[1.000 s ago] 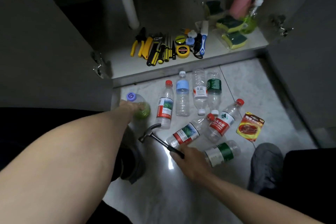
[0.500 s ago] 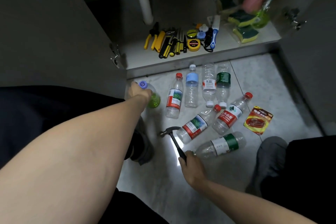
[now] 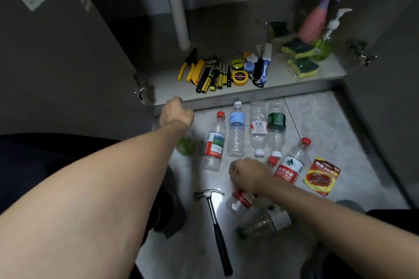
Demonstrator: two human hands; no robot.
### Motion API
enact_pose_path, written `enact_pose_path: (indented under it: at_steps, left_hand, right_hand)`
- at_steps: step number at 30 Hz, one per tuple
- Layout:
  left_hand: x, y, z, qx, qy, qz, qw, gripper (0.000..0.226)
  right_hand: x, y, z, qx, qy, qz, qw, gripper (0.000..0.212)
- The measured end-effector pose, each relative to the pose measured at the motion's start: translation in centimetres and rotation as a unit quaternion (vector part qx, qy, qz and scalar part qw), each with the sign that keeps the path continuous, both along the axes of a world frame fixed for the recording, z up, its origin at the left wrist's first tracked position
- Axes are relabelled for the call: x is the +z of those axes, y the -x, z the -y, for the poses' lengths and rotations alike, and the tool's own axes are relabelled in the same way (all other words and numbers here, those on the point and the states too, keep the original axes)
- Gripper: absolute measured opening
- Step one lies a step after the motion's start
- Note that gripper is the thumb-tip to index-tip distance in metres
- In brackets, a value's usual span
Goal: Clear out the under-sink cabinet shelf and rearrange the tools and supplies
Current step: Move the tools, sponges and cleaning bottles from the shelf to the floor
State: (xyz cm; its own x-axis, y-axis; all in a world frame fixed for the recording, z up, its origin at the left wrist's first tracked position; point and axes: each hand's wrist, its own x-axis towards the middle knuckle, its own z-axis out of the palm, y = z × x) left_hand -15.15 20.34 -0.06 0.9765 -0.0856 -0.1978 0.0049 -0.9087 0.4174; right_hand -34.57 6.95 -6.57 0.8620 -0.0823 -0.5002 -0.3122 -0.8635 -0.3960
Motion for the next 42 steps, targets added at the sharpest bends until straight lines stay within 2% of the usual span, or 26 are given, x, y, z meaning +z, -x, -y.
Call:
enact_pose_path:
  at_steps: [7,16,19,22,27,30,35,38,42]
  left_hand:
    - [0.7,-7.9,2.6,-0.013,-0.009,-0.017,1.000,0.043]
    - [-3.9,-18.5,6.9,-0.009,0.005,-0.045,0.999,0.036]
    - [-6.3,-20.3,7.9,-0.005,0.021,-0.041,0.999,0.051]
    - [-7.6,-21.8,8.0,0.018,0.069,-0.025,0.997,0.074]
    - [-7.4,-23.5,7.3,0.076,0.096,-0.120,0.985,0.096]
    - [-7.8,-23.8,6.0,0.081,0.111,-0.140,0.981,0.083]
    - [-8.4,-23.2,4.4,0.147,0.208,-0.113,0.960,0.039]
    - [-7.8,-23.1,3.3,0.166,0.269,-0.115,0.942,0.036]
    - [-6.2,-22.8,1.6,0.158,0.320,-0.103,0.928,0.032]
  right_hand:
    - [5.0,-13.7,10.0,-0.021,0.038,0.044,0.998,0.021]
    - [4.2,-29.3,11.1,-0.103,-0.026,0.121,0.987,0.022]
    - [3.2,-32.3,11.1,-0.127,0.011,0.170,0.977,0.026]
    - [2.3,-35.2,10.3,-0.125,0.029,0.172,0.977,0.027]
    - [0.6,-37.2,8.1,-0.148,0.027,0.137,0.979,0.026]
    - [-0.7,-37.0,7.3,-0.139,0.052,0.156,0.977,0.025]
    - [-1.5,-37.1,6.2,-0.098,0.111,0.193,0.970,0.041]
    - [-1.3,-37.4,5.3,-0.062,0.134,0.180,0.973,0.047]
    - [-0.7,-37.7,4.2,-0.107,0.112,0.139,0.978,0.028]
